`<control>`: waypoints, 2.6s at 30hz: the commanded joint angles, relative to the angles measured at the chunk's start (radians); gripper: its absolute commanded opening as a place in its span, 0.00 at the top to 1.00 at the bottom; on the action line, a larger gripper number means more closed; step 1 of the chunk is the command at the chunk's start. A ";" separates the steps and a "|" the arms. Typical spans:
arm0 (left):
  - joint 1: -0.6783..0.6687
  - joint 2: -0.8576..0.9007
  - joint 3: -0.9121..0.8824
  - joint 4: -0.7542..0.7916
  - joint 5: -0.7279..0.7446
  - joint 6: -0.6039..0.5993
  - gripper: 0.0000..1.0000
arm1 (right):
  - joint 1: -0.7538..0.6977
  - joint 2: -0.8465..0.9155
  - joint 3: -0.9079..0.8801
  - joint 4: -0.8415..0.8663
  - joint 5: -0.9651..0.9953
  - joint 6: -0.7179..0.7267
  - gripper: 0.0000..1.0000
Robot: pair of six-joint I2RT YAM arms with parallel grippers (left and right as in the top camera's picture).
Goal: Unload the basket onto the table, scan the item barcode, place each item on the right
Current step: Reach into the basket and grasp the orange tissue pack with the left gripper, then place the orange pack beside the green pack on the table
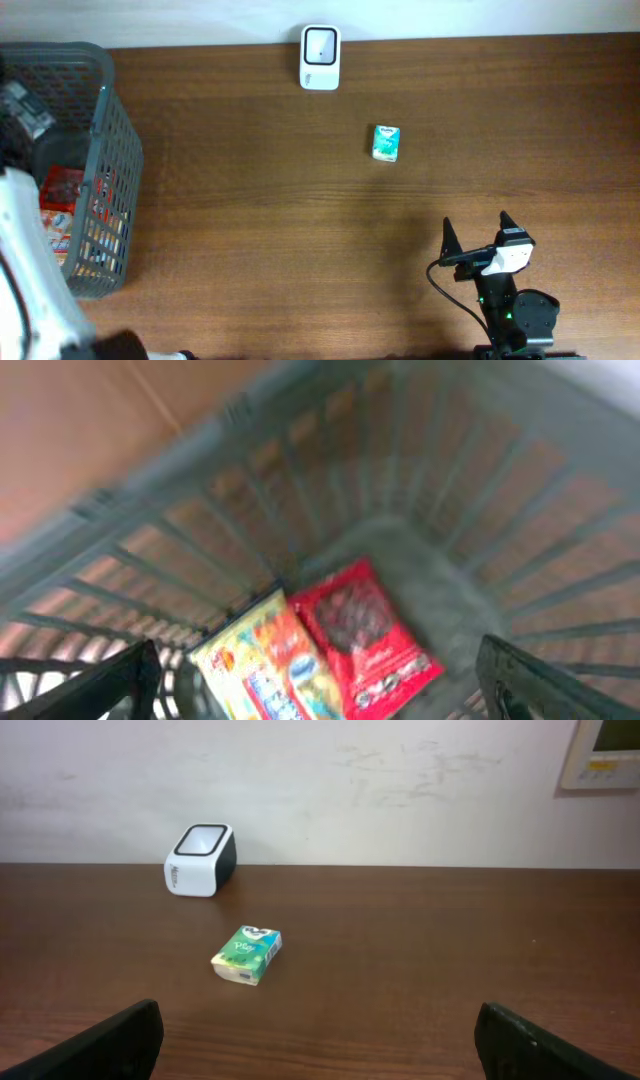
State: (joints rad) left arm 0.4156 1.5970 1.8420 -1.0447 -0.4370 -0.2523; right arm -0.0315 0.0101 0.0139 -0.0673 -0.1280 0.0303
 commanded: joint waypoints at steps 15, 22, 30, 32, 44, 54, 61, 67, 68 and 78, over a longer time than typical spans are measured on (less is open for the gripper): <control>0.242 0.457 -0.009 -0.198 0.199 -0.196 0.11 | 0.006 -0.007 -0.008 -0.002 0.002 0.011 0.02; 0.258 0.550 -0.012 -0.190 0.296 -0.204 0.16 | 0.006 -0.007 -0.008 -0.002 0.002 0.011 0.02; 0.264 0.591 -0.008 -0.153 0.291 -0.211 1.00 | 0.006 -0.007 -0.008 -0.002 0.002 0.011 0.02; 0.264 0.587 0.042 -0.198 0.291 -0.210 1.00 | 0.006 -0.007 -0.008 -0.002 0.002 0.011 0.02; 0.113 0.544 1.009 -0.589 0.748 -0.045 1.00 | 0.006 -0.007 -0.008 -0.002 0.002 0.011 0.01; -0.520 0.523 1.051 -0.558 0.665 0.095 1.00 | 0.006 -0.007 -0.008 -0.002 0.002 0.011 0.01; -0.866 0.911 1.039 -0.586 0.530 0.094 1.00 | 0.006 -0.007 -0.008 -0.002 0.002 0.011 0.02; -0.968 1.147 1.039 -0.451 0.525 0.035 1.00 | 0.006 -0.007 -0.008 -0.002 0.002 0.011 0.01; -0.971 1.166 1.039 -0.409 0.525 0.029 1.00 | 0.006 -0.007 -0.008 -0.002 0.002 0.011 0.01; -0.961 1.202 1.052 -0.430 0.566 -0.095 0.66 | 0.006 -0.007 -0.008 -0.002 0.002 0.011 0.02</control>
State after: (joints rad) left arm -0.5568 2.8037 2.8750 -1.4425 0.1001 -0.3359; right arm -0.0315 0.0101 0.0139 -0.0673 -0.1280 0.0307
